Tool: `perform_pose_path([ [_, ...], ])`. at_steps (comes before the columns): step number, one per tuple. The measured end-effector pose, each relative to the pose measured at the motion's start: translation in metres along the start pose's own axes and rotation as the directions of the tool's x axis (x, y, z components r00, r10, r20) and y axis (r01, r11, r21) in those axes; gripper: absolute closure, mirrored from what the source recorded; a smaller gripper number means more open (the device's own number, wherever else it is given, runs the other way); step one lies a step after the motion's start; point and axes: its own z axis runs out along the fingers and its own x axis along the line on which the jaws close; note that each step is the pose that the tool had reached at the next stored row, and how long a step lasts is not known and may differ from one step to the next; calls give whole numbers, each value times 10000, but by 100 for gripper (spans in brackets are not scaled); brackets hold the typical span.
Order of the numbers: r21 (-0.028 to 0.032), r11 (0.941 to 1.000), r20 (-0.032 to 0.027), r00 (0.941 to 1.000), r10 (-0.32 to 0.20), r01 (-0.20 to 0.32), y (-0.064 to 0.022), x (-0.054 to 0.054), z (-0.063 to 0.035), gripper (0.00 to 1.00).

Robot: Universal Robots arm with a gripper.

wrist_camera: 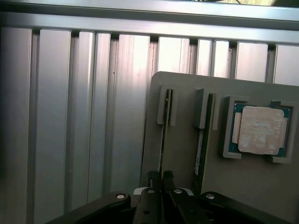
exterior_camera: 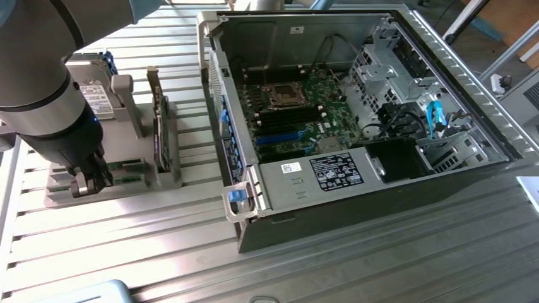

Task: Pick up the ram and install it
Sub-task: 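Pick up the ram and move it above insertion slot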

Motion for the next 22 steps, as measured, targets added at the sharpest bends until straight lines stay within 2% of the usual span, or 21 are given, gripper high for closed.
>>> perform_pose_path([
  [7,0,10000,0,10000,0,0,0,0,-71,86],
  [18,0,10000,0,10000,0,0,-2,1,-273,86],
  [22,0,10000,0,10000,0,0,-3,2,-381,86],
])
